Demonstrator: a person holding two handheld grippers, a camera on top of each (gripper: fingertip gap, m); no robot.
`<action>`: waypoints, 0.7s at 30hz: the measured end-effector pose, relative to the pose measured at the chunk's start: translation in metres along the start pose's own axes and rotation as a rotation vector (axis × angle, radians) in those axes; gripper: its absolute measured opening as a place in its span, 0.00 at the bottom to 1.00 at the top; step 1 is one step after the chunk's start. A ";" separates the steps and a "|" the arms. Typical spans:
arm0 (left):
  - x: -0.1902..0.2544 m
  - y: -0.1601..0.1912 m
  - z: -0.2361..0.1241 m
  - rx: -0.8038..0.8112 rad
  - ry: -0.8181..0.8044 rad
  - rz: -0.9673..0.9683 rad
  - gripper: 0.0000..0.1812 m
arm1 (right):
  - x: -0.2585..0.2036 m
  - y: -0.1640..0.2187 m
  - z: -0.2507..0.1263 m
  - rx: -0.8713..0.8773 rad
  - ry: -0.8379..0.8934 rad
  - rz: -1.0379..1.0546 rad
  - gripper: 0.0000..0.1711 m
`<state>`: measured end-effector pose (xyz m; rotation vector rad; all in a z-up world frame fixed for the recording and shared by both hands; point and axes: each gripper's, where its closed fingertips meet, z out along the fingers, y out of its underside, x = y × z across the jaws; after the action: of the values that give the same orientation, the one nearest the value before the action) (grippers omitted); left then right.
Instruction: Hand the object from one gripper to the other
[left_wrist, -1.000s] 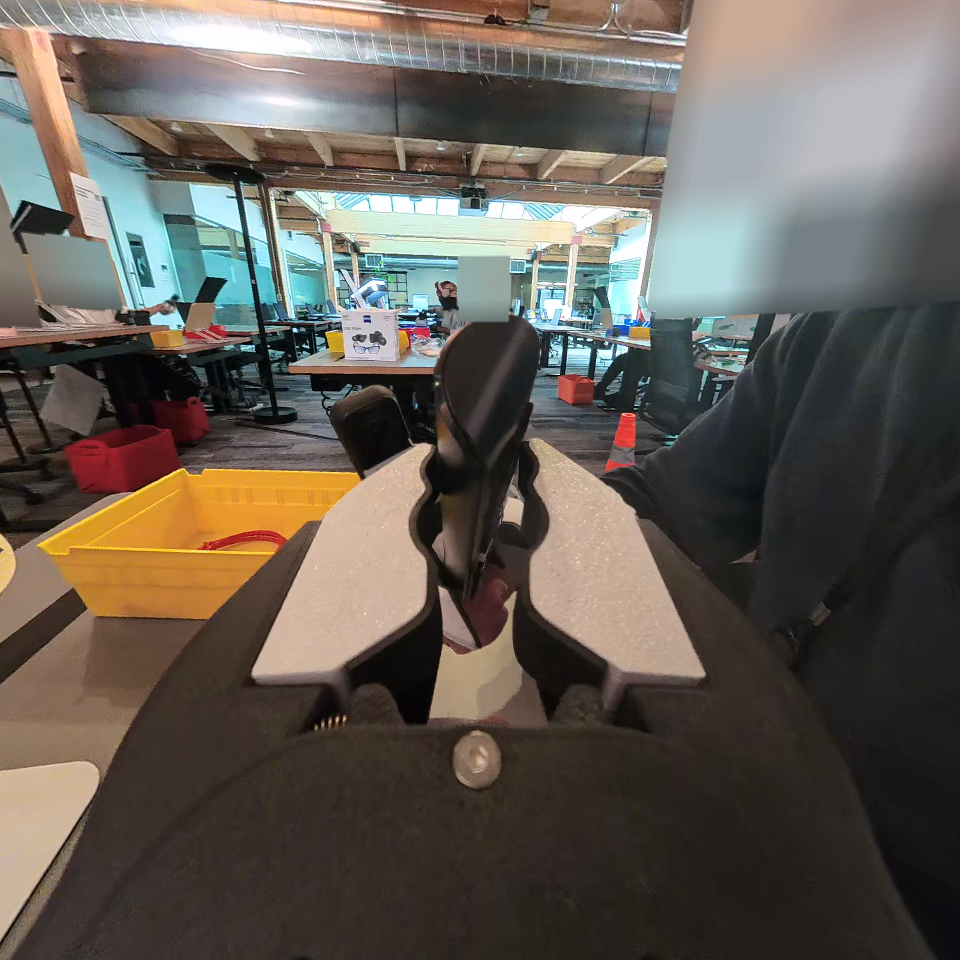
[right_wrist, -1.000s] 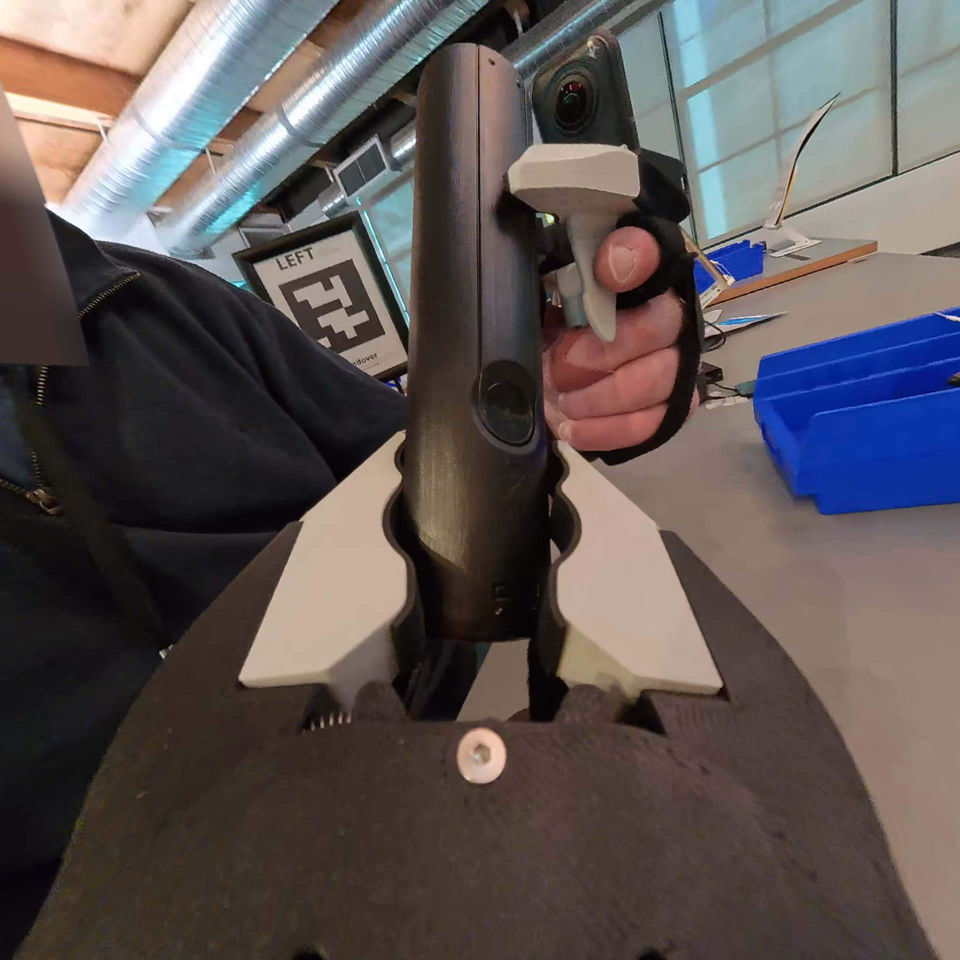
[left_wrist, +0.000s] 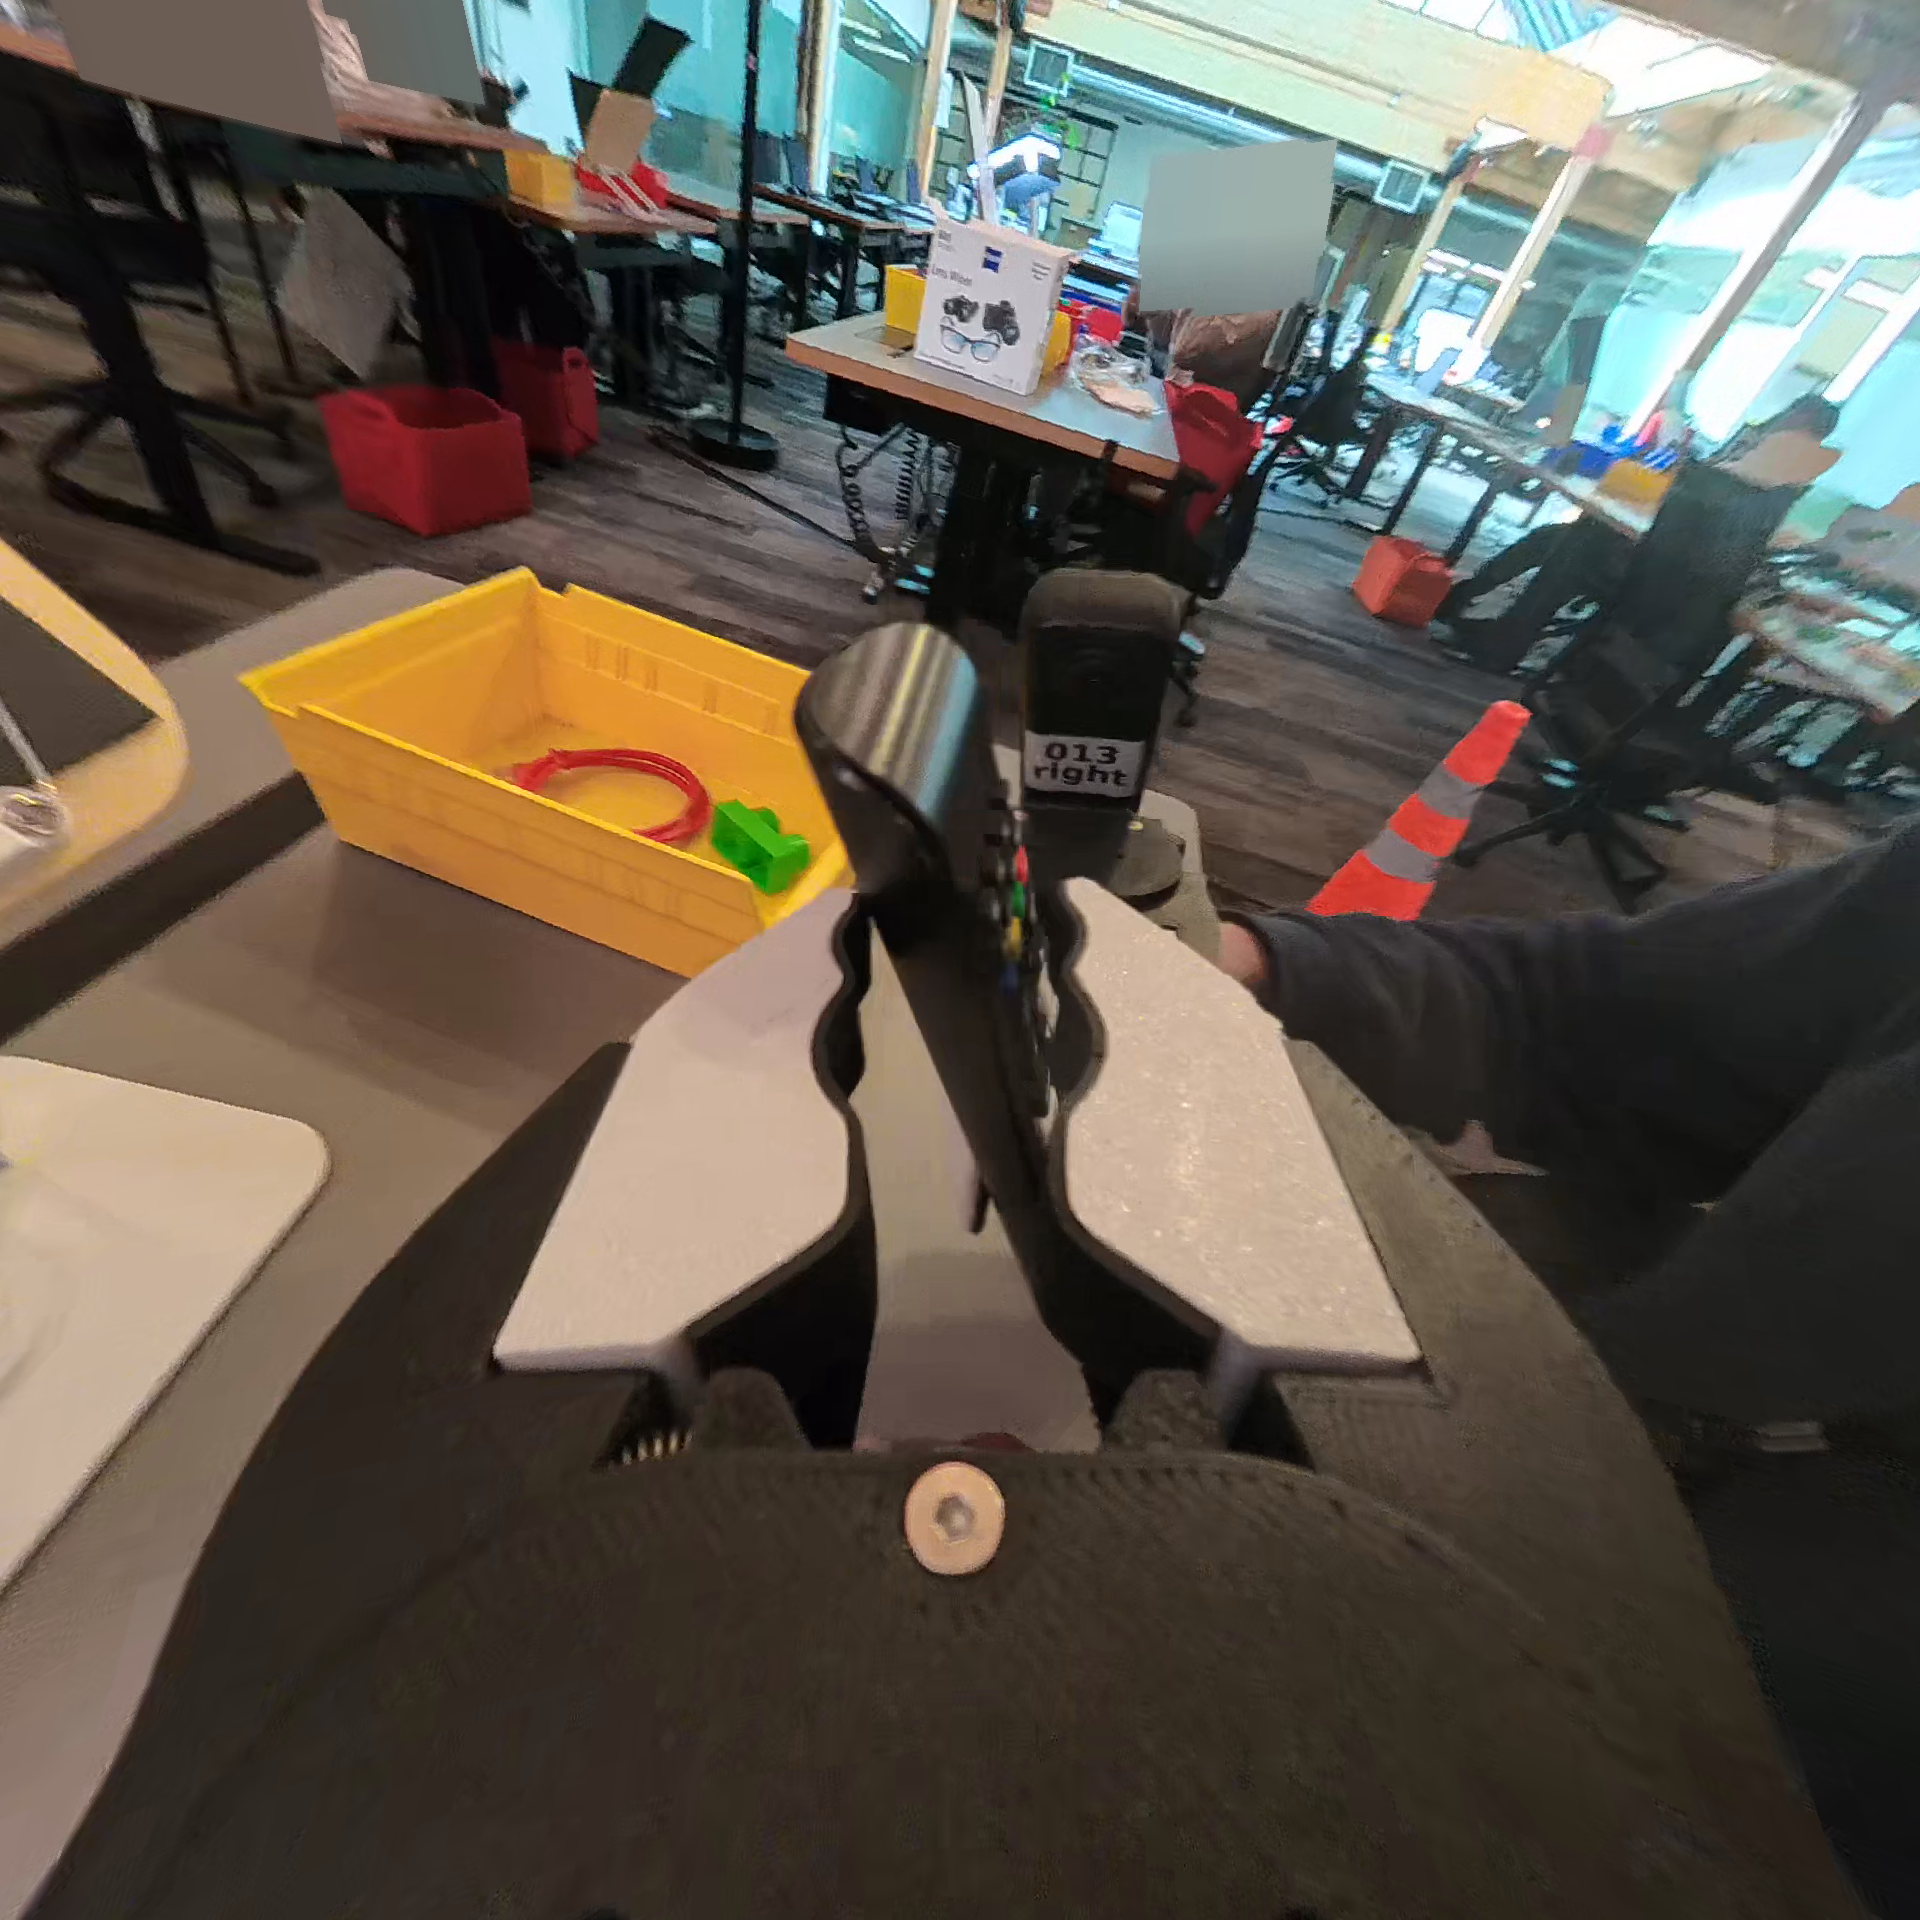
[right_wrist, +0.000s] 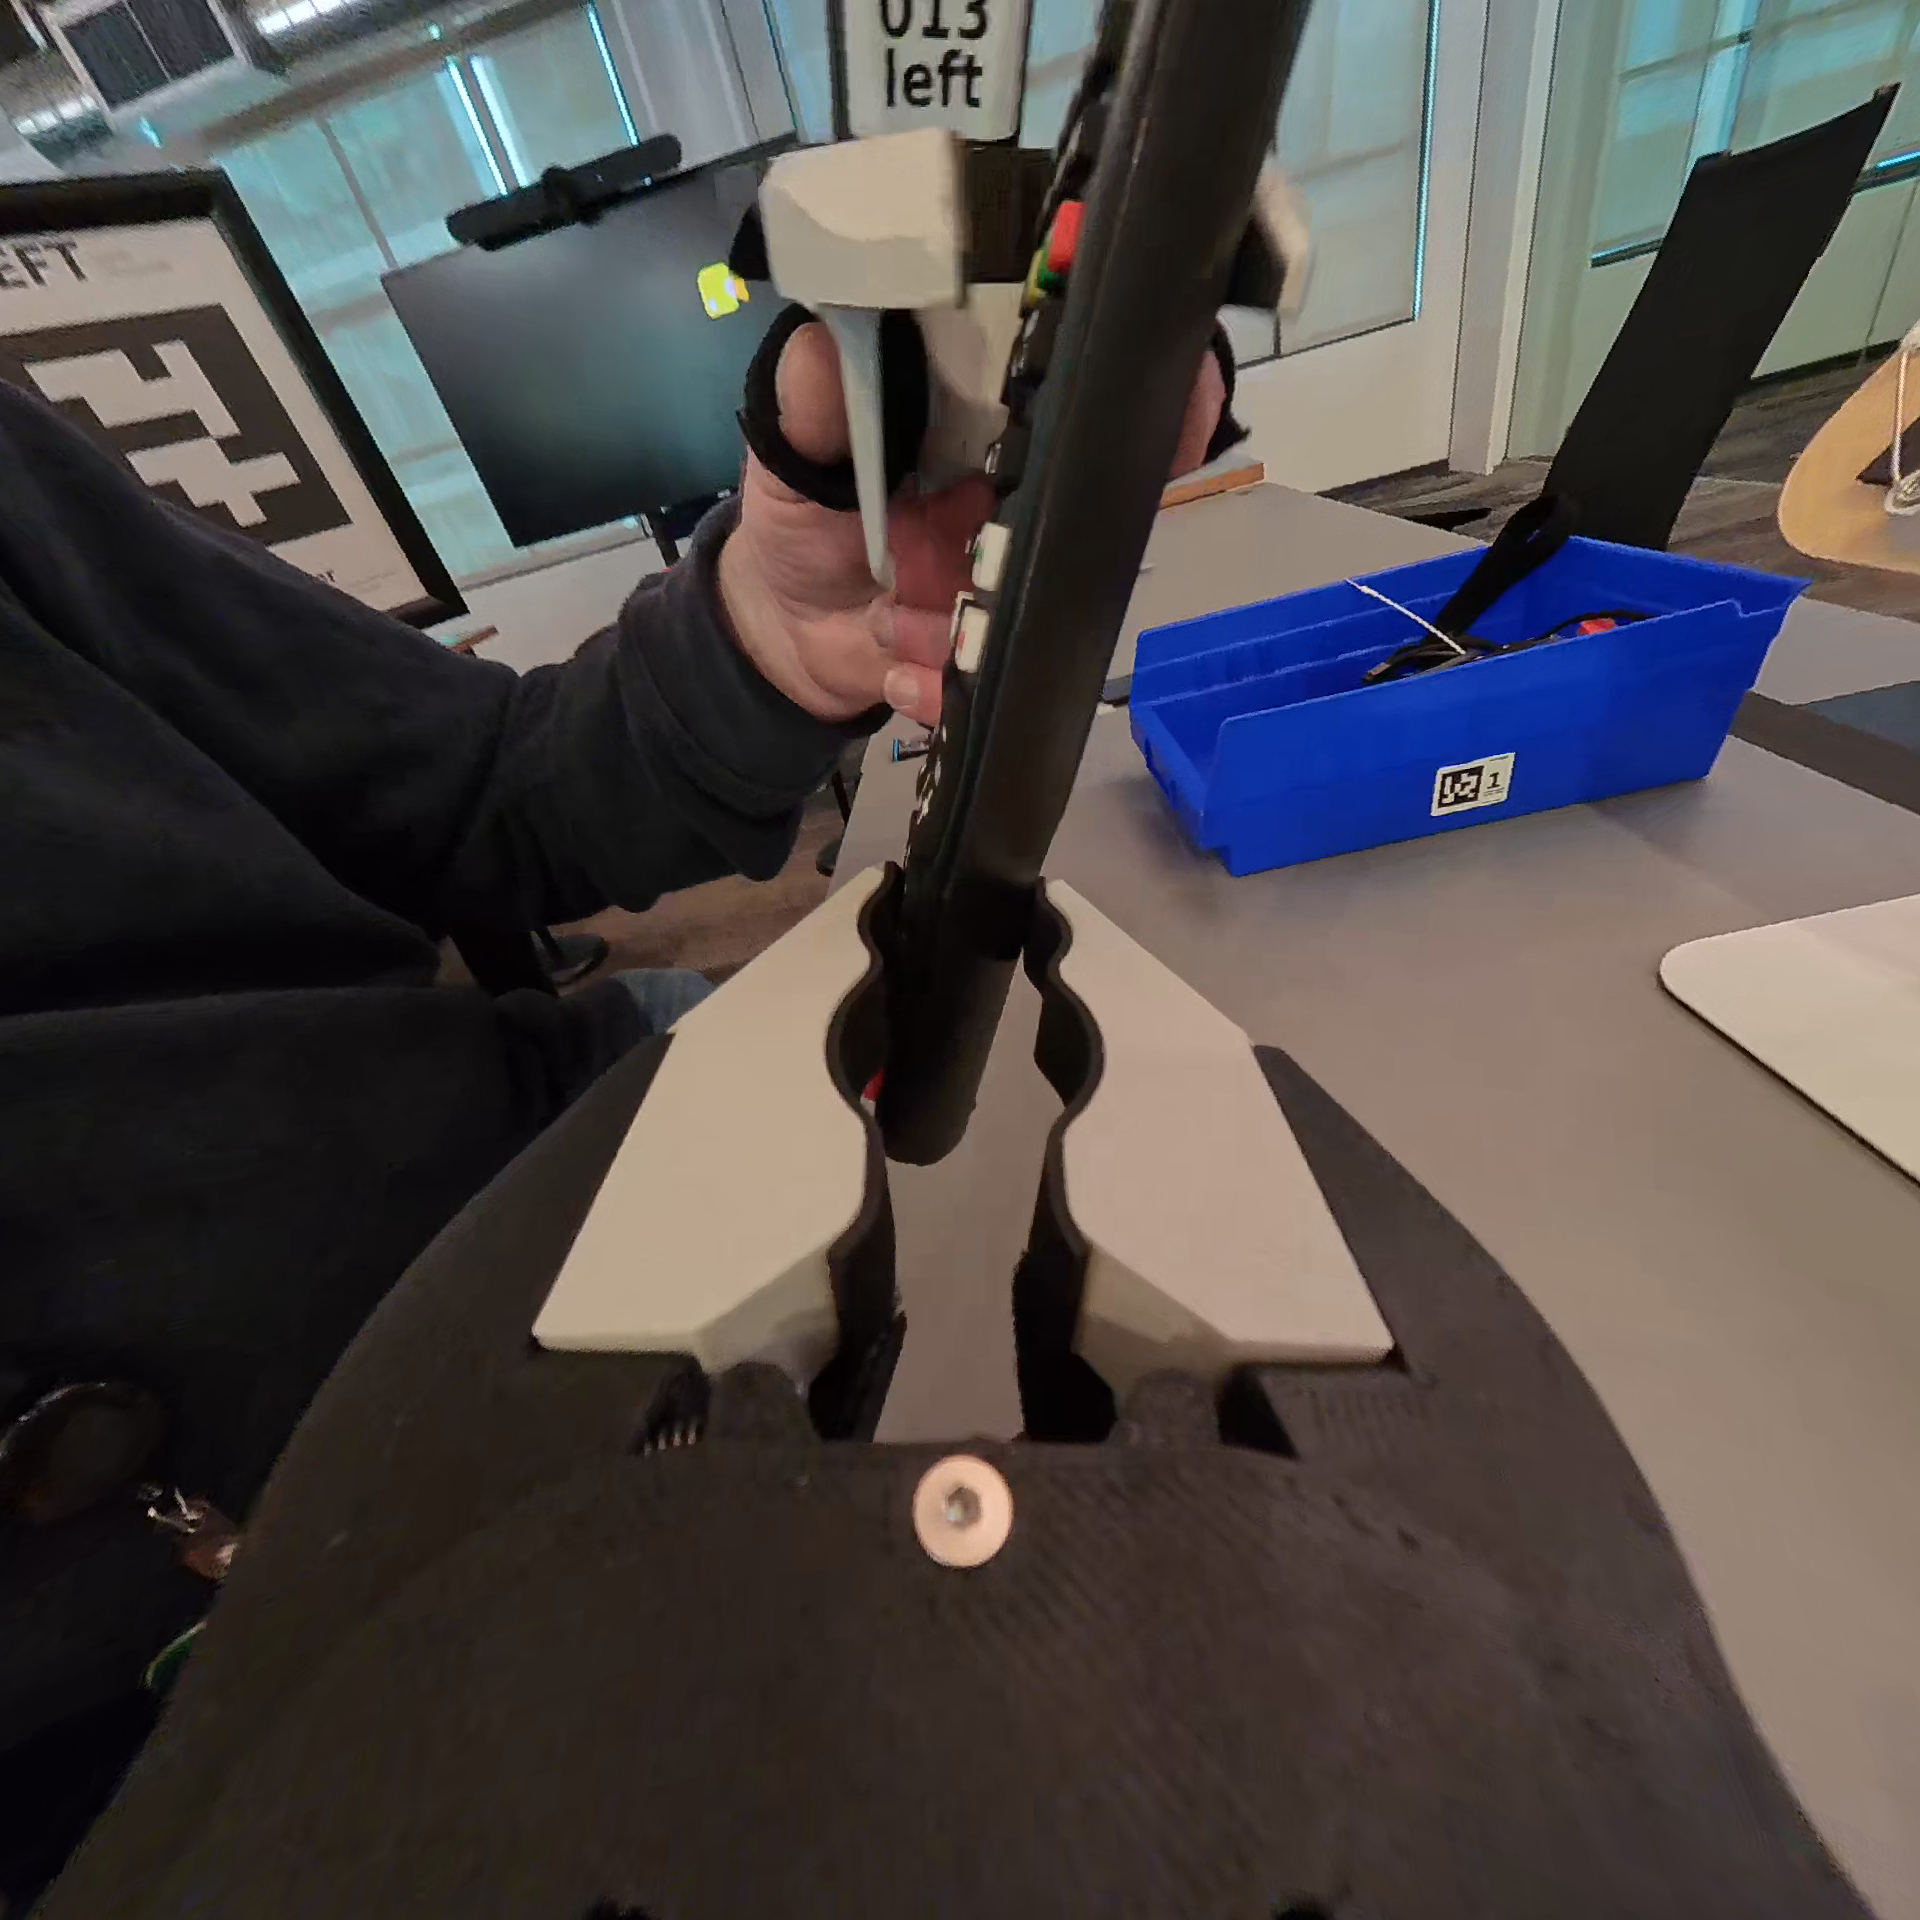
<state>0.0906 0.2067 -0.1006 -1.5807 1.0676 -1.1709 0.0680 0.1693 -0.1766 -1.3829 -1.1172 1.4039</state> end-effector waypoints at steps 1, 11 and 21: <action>-0.001 -0.004 -0.002 0.019 -0.018 0.036 0.23 | 0.001 -0.001 -0.002 0.012 0.000 0.015 0.12; -0.021 -0.010 -0.031 -0.124 -0.565 0.986 0.42 | -0.001 -0.006 -0.019 0.077 -0.082 0.225 0.12; -0.013 0.010 0.001 -0.358 -0.625 1.922 0.42 | -0.024 0.011 -0.005 0.022 -0.224 0.404 0.12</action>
<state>0.0875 0.2169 -0.1133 -0.3980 1.5815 0.7717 0.0739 0.1432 -0.1810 -1.5203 -0.9903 1.8921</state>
